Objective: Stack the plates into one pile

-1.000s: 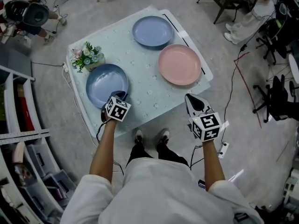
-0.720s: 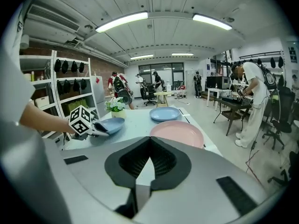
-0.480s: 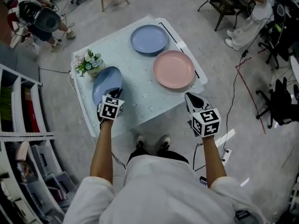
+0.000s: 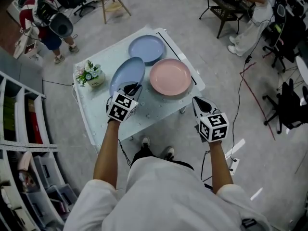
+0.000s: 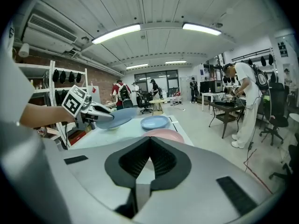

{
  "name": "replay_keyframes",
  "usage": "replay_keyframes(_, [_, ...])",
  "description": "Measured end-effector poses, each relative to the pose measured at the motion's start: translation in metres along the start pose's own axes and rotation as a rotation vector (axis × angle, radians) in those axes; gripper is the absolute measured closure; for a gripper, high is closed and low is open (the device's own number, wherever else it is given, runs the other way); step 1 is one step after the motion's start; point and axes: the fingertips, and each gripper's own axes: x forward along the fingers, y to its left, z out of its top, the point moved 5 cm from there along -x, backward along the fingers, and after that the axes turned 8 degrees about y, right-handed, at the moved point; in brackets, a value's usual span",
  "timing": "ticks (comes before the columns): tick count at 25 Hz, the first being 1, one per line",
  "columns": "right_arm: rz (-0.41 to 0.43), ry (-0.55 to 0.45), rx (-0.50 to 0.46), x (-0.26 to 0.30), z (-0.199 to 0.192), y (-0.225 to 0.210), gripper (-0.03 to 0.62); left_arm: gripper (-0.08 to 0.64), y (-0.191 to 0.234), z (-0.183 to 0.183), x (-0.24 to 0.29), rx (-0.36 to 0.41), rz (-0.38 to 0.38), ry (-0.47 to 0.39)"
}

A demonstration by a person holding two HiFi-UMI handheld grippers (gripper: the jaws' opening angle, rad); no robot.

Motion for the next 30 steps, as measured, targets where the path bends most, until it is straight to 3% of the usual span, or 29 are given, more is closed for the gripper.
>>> replay_keyframes(9, [-0.16, -0.015, 0.106, -0.011, -0.008, -0.033, 0.578, 0.503, -0.051, 0.052, 0.088, 0.416, -0.164, 0.034])
replay_keyframes(16, [-0.261, 0.002, 0.195, -0.008, -0.014, -0.051, 0.578, 0.503, -0.077, 0.065, 0.137, 0.594, -0.292, 0.035])
replay_keyframes(19, [-0.283, 0.014, 0.223, -0.004, -0.016, -0.052, 0.578, 0.503, -0.083, 0.066, 0.15, 0.615, -0.343, 0.039])
replay_keyframes(30, [-0.343, 0.074, 0.269, 0.0, -0.026, -0.056, 0.578, 0.492, -0.116, 0.033, 0.197, 0.523, -0.653, 0.158])
